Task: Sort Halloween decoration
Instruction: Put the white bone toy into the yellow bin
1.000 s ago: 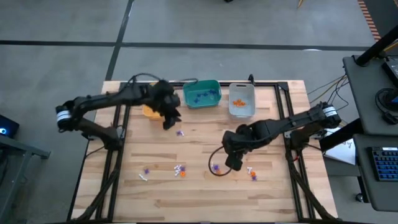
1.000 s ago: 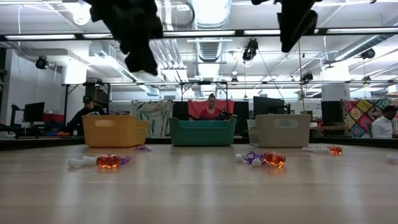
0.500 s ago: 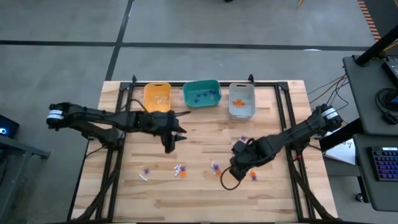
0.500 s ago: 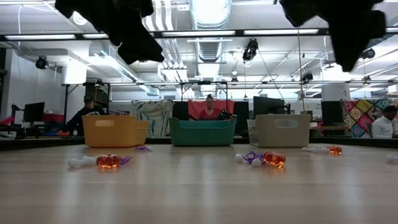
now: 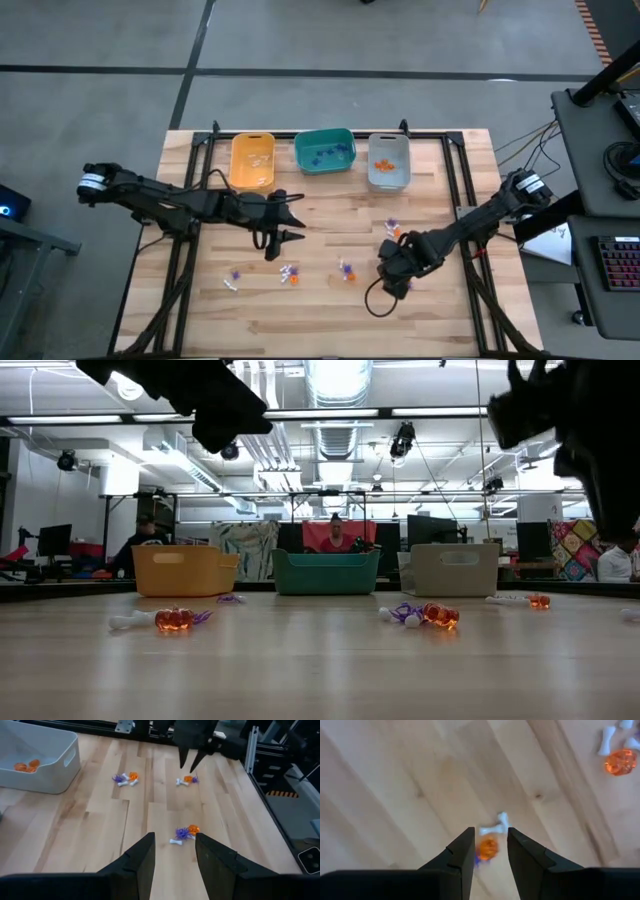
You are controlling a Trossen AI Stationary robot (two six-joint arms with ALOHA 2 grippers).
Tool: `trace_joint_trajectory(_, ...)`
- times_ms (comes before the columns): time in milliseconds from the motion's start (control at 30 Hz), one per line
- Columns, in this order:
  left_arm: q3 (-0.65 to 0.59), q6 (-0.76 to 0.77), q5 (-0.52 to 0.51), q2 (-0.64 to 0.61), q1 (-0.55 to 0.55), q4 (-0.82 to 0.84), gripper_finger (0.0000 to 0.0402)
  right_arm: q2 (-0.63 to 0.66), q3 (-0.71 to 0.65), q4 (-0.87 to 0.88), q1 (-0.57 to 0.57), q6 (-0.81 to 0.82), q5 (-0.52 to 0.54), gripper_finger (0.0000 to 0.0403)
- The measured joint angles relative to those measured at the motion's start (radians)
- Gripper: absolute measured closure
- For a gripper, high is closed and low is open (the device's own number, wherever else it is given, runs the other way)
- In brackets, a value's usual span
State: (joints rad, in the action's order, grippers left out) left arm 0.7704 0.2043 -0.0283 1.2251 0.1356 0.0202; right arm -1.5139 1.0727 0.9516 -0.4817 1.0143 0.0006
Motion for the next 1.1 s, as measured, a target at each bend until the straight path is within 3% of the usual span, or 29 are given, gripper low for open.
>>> trace_joint_trajectory(300,0.0,-0.005,0.0,0.0,0.0,0.002,0.0278,0.0,-0.11,-0.12,-0.018,-0.207,0.024,0.0295)
trace_joint_trajectory(1100,0.0,-0.012,0.001,0.0,0.0,0.003,0.0278,-0.039,-0.233,-0.254,-0.017,-0.197,0.055,0.028)
